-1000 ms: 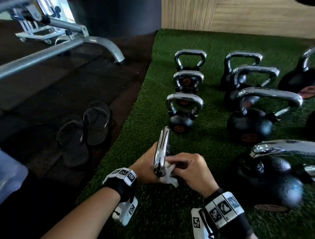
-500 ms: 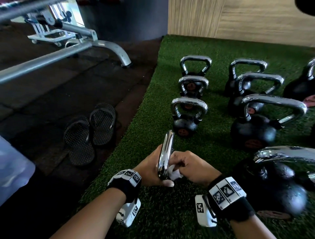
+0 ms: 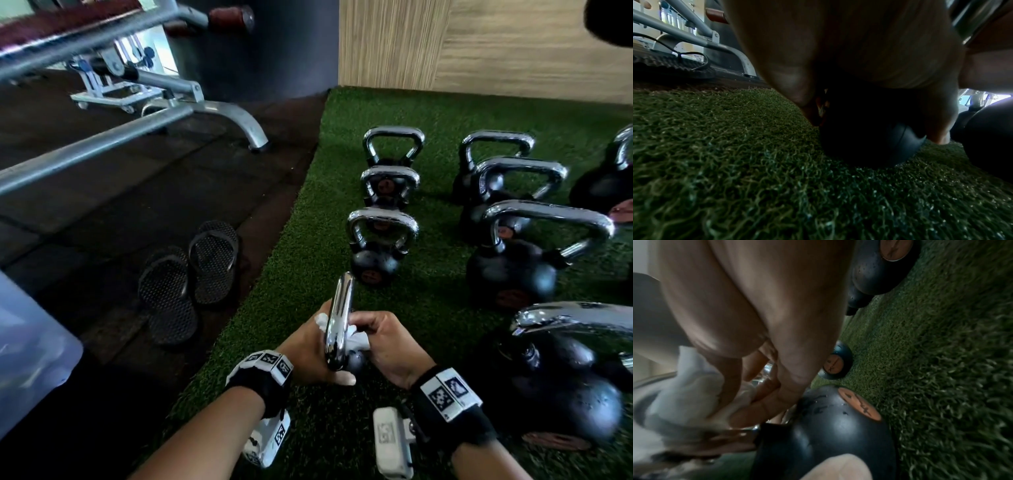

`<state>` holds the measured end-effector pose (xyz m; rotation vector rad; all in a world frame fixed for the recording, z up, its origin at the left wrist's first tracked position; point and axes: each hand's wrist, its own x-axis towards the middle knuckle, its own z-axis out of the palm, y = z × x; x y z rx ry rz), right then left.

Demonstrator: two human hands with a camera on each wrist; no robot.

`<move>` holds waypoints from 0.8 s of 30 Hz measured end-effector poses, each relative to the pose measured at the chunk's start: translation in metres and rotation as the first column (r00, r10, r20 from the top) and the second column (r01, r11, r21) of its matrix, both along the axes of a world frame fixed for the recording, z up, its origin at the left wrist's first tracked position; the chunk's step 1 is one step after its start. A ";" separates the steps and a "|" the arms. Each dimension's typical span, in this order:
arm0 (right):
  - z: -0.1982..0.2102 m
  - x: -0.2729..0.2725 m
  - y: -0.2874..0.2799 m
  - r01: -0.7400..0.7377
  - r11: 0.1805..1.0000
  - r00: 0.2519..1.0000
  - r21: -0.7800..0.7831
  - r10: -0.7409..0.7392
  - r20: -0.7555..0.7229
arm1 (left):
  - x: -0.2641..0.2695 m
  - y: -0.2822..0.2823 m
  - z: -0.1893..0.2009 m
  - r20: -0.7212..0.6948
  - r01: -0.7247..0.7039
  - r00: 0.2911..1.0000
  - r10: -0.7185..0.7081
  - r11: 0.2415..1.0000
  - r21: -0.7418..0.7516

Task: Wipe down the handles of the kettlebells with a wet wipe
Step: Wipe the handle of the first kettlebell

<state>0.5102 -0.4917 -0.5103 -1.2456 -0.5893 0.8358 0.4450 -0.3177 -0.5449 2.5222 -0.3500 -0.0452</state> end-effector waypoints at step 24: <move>0.011 0.006 0.019 0.529 0.834 0.800 -0.155 -0.429 0.419 | -0.013 -0.001 0.001 0.043 -0.106 0.991 0.129 0.932 -0.347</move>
